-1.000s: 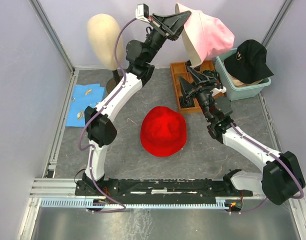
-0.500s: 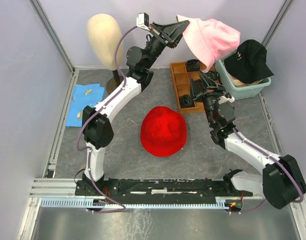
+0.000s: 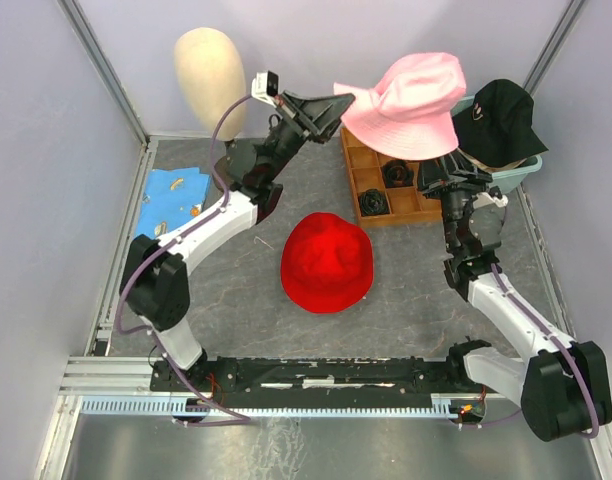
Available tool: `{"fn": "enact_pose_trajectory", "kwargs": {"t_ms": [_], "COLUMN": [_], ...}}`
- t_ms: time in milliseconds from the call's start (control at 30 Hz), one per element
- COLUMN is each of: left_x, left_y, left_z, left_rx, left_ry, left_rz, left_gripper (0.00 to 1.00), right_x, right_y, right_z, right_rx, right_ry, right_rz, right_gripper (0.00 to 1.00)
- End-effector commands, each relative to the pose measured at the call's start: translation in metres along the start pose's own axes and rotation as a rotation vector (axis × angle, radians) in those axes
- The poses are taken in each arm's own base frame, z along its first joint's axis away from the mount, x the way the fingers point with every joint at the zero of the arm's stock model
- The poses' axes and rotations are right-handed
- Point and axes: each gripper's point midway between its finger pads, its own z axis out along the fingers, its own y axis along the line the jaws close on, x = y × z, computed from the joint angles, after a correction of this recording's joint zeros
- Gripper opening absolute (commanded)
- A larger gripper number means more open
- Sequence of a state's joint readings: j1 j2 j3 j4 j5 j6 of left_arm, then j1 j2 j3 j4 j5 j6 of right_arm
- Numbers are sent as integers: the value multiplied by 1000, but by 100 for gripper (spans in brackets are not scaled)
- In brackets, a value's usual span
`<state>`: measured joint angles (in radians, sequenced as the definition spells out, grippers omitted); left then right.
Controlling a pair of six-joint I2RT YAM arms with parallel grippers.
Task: Stack the hats
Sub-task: Stack the hat on the hat.
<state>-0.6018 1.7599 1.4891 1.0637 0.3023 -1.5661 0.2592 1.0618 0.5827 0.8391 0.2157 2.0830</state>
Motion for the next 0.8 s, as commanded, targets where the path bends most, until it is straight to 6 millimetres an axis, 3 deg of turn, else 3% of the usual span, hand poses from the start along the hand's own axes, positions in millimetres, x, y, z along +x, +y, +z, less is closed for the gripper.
{"fn": "enact_pose_trajectory", "kwargs": {"t_ms": [0, 133, 400, 567, 767], "left_x": [20, 29, 51, 29, 5], "left_y": [-57, -49, -59, -35, -31], "left_z": [-28, -53, -74, -120, -163], "left_rx": [131, 116, 151, 33, -37], "left_ry": [81, 88, 224, 166, 135], "left_rz": [9, -21, 3, 46, 148], "left_gripper": [3, 3, 3, 3, 3], "right_x": [27, 43, 66, 72, 70], "right_y": [30, 37, 26, 10, -8], "right_z": [3, 2, -7, -19, -30], "right_rx": [-49, -66, 1, 61, 113], "right_ry": [127, 202, 330, 389, 414], "right_rz": [98, 77, 12, -27, -57], "right_gripper": [62, 62, 63, 63, 63]}}
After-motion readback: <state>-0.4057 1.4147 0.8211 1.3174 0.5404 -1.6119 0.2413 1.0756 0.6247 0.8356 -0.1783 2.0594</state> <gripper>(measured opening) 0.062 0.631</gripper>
